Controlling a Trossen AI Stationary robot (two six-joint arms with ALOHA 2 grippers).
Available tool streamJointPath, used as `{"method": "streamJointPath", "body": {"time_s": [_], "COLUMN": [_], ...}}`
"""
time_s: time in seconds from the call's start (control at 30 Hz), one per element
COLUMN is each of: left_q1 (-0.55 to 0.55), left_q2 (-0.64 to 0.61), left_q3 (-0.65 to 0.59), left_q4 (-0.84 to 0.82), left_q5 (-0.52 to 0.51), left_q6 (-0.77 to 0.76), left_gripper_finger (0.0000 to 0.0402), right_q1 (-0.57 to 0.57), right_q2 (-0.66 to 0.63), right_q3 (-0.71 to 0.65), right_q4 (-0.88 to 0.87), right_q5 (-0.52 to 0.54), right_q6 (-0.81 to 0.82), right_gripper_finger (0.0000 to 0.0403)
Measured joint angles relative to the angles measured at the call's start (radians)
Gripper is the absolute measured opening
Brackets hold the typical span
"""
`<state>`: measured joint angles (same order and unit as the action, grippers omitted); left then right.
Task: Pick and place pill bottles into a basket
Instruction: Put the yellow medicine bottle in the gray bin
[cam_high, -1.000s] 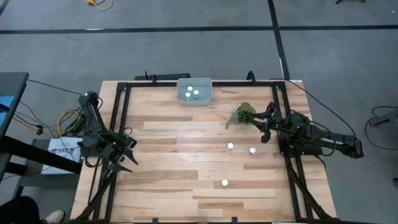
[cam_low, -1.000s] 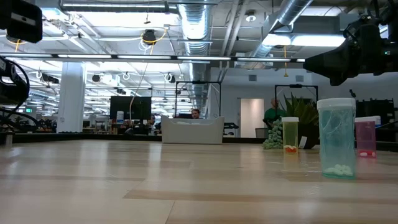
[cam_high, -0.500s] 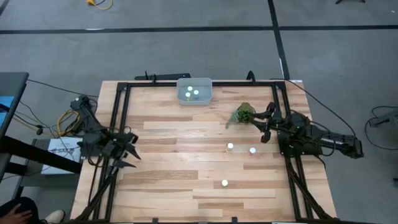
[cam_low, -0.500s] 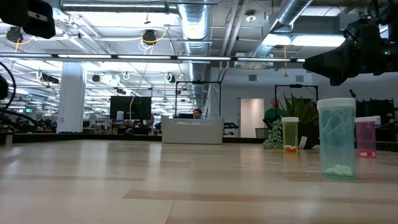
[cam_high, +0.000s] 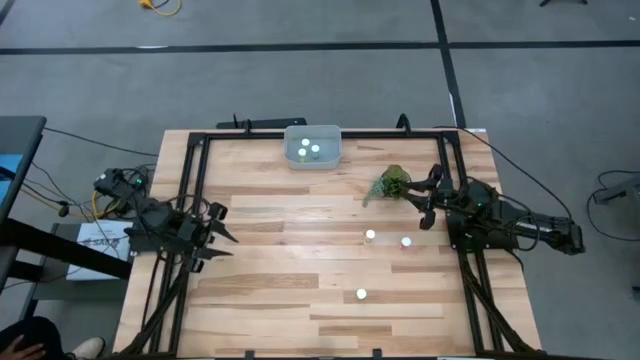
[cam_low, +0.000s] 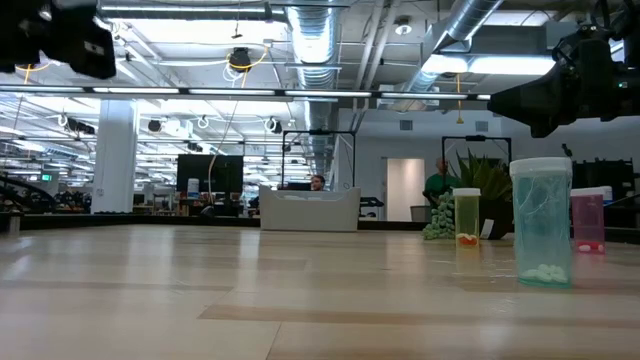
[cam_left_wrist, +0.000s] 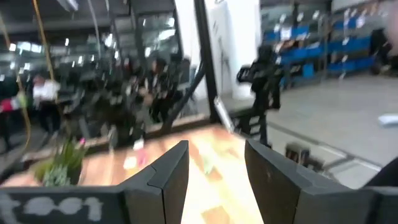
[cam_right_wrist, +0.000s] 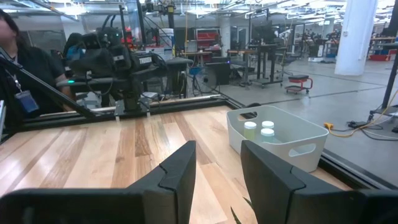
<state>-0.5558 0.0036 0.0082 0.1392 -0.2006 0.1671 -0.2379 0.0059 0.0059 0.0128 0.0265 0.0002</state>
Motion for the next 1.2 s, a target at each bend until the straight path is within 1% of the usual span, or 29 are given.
{"method": "streamJointPath", "body": {"time_s": [0.1,0.23,0.4,0.53,0.6,0.67,0.8,1.0,1.2], "left_q1": [0.06,0.142,0.261,0.358,0.386,0.405,0.419,0.422,0.422], "left_q2": [0.001,0.0,0.0,0.0,0.0,0.0,0.01,0.052,0.13], "left_q3": [0.0,0.0,-0.001,-0.001,-0.001,-0.001,-0.002,-0.002,-0.002], "left_q4": [-0.076,-0.083,-0.094,-0.099,-0.096,-0.096,-0.106,-0.107,-0.108], "left_q5": [0.015,0.093,0.139,0.241,0.261,0.258,0.194,0.193,0.192], "left_q6": [-0.05,-0.065,-0.055,-0.077,-0.081,-0.076,-0.075,-0.099,-0.114], "left_gripper_finger": [0.0146,0.0146,0.0146,0.0146,0.0146,0.0146,0.0146,0.0146,0.0146], "right_q1": [0.0,0.0,0.0,0.0,0.0,0.0,0.0,0.0,0.0], "right_q2": [0.0,0.0,0.0,0.0,0.0,0.0,0.0,0.0,0.0], "right_q3": [0.0,0.0,0.0,0.0,0.0,0.0,0.0,0.0,0.0], "right_q4": [0.0,0.0,0.0,0.0,0.0,0.0,0.0,0.0,0.0], "right_q5": [0.0,0.0,0.0,0.0,0.0,0.0,0.0,0.0,0.0], "right_q6": [0.0,0.0,0.0,0.0,0.0,0.0,0.0,0.0,0.0], "right_gripper_finger": [0.0121,0.0121,0.0121,0.0121,0.0121,0.0121,0.0121,0.0121,0.0121]}}
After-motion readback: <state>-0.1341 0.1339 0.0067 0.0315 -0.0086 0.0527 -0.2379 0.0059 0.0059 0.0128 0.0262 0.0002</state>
